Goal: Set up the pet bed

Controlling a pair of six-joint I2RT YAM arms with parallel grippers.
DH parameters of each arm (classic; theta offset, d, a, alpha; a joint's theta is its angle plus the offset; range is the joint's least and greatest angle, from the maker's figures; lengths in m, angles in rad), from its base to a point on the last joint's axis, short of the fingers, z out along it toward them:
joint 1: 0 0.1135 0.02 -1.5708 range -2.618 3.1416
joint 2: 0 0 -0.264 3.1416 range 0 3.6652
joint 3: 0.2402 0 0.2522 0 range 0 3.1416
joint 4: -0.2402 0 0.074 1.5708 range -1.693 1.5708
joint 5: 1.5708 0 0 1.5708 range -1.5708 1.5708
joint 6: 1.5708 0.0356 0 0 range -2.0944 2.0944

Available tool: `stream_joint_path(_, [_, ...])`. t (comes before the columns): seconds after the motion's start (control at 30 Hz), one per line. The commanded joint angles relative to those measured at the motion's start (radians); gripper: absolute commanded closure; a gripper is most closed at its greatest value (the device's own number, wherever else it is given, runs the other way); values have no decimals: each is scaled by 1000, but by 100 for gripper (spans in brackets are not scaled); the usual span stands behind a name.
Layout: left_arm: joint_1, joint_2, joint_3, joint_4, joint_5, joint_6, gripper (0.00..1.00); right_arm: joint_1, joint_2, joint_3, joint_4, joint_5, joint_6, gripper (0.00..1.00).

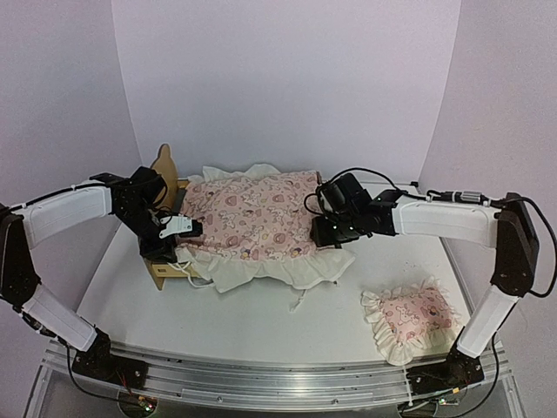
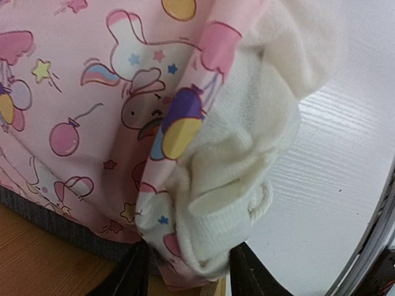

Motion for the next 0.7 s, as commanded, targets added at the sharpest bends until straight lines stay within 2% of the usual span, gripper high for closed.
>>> stream_joint_path(0.0, [-28,-31,107,-125,122,-15,46,18,-44,39,-47,-31,-10,57])
stream_joint_path(0.13, [-146,-29,141,-176,118,-61,36,47,-98,32,-65,-14,-30,58])
stream_joint_path(0.2, [-179,-31,127,-161,106,-74,35,95,-118,29,-66,14,-66,58])
stream_joint_path(0.4, [-189,6,33,-35,-9,-81,33,196,-119,24,-50,-44,-165,56])
stream_joint_path(0.67, [-186,137,23,83,-77,-138,29,255,-109,-64,130,-196,-190,55])
